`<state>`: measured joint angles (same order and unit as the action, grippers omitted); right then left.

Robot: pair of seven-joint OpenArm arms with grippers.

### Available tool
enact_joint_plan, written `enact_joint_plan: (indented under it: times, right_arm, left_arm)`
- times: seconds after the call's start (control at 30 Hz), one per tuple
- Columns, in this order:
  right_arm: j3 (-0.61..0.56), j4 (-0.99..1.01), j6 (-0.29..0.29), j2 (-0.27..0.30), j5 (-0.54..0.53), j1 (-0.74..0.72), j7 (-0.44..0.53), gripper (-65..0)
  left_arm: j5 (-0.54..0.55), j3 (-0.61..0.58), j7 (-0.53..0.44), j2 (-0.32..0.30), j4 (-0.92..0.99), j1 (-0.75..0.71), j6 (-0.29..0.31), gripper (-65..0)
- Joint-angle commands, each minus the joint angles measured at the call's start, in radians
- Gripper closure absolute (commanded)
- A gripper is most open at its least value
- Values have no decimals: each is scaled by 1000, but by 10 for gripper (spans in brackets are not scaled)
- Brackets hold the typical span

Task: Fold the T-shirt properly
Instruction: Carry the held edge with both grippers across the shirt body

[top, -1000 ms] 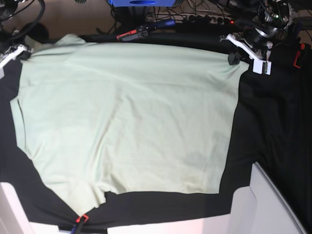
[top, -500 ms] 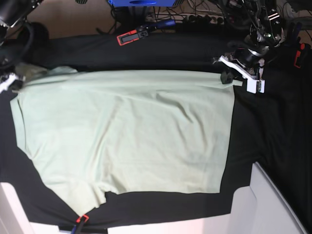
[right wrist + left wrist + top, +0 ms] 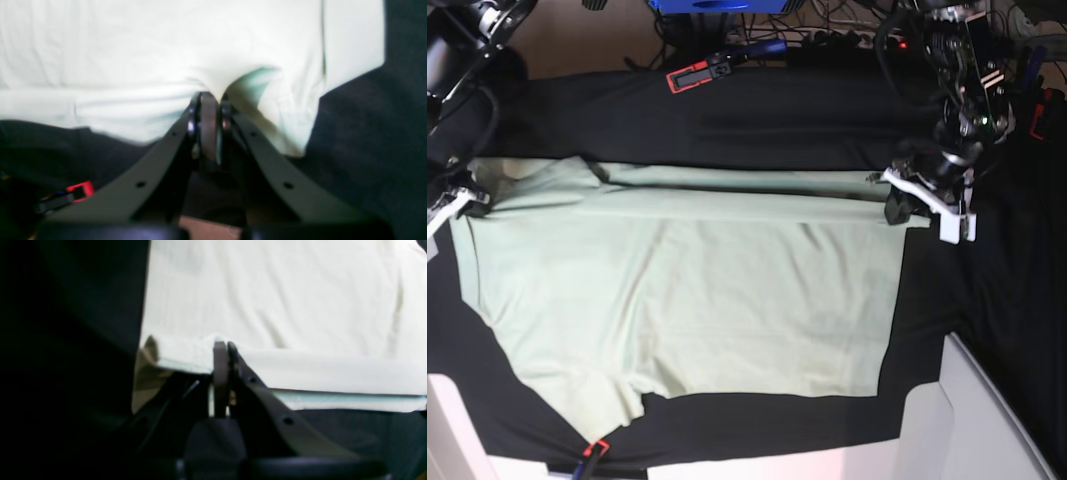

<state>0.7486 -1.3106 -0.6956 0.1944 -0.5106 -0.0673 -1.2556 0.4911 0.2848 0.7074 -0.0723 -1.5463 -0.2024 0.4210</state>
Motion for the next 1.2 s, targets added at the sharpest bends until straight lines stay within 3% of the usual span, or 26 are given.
enact_joint_plan:
  times: [0.0,0.27,0.43,0.63,0.7,0.77,0.83,0.9,1.07,1.17]
  right_arm:
    - [-16,4,-3,15,-13,-22,29,-1]
    - [-87,156,-3,49,-13,-68,139,-1]
    - [-88,234,-3,64,-13,-90,192,-1]
    - [-108,280,-3,83,-13,-107,248,-10]
    - [-107,280,-3,83,-13,-108,273,-83]
    - [-105,273,-3,83,-20,-110,300,-221]
    - [-105,271,-3,84,-21,-110,327,-361]
    - [-103,269,-3,86,-21,-110,350,-466]
    - [-100,113,-3,75,-23,-38,362,-486]
    - [13,-37,-3,7,-20,51,353,-486]
  left_arm:
    - [8,3,-2,-11,8,31,2,0]
    - [7,-2,10,-10,186,174,2,0]
    - [2,-100,-25,-27,303,243,2,0]
    - [-139,-147,-122,4,358,258,2,0]
    - [-156,-143,-127,1,359,260,2,0]
    - [-157,-81,-124,2,359,263,2,-18]
    - [-157,-8,-122,4,358,266,2,-71]
    - [-159,40,-122,-1,352,268,2,-191]
    - [-154,63,-121,-50,272,246,2,-521]
    - [-159,70,-121,-57,171,162,2,-591]
